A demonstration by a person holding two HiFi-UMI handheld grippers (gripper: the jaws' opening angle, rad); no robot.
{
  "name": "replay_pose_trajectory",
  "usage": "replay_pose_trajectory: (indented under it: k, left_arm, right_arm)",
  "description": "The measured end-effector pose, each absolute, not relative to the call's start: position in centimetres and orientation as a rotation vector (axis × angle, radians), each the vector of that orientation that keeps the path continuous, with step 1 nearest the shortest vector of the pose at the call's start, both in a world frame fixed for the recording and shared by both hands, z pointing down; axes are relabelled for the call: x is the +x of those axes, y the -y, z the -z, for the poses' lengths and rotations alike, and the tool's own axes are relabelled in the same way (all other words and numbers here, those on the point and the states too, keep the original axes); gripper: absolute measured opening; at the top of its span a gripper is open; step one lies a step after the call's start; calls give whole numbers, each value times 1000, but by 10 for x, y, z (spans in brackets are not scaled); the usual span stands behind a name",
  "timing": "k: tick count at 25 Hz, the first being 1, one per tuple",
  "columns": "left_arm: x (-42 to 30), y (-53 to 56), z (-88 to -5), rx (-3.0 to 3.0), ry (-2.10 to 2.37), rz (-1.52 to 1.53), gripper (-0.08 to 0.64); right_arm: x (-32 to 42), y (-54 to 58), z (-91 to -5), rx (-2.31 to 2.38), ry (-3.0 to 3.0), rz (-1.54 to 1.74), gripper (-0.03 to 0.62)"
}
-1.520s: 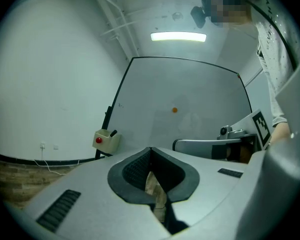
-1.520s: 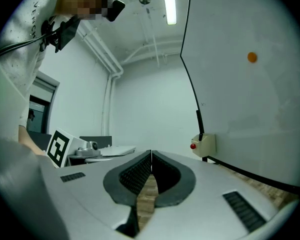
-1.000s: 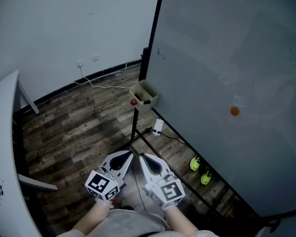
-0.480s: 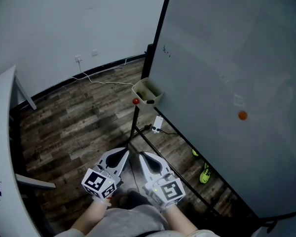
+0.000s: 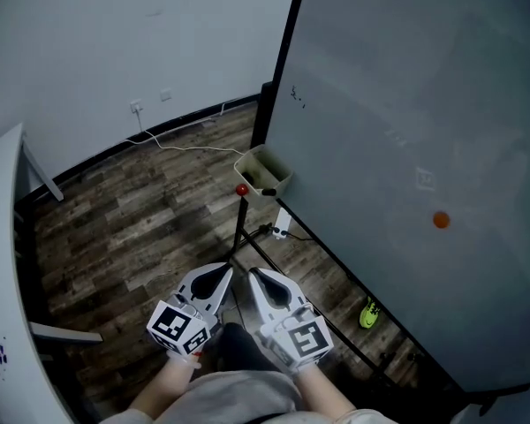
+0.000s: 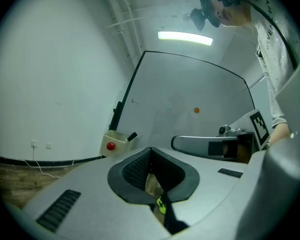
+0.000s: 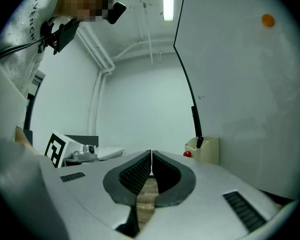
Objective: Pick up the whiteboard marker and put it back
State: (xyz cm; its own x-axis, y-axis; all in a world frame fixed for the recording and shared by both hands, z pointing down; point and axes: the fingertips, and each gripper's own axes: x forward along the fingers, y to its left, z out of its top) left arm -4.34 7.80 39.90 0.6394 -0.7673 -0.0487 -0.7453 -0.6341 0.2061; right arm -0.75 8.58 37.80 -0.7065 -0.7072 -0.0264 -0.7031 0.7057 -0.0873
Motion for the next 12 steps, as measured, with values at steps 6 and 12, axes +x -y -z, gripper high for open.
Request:
replay_pose_trajectory:
  k: [6,12]
  left_arm:
    - [-48,-50,-404,2684,1255,191,15]
    - [-40,-16,-411,2711,1236,139,15]
  right_arm:
    - [-12,-60,-384,-1175,-2873,99,20]
    - [-13,-23,-387,-1174,-2893,63,21]
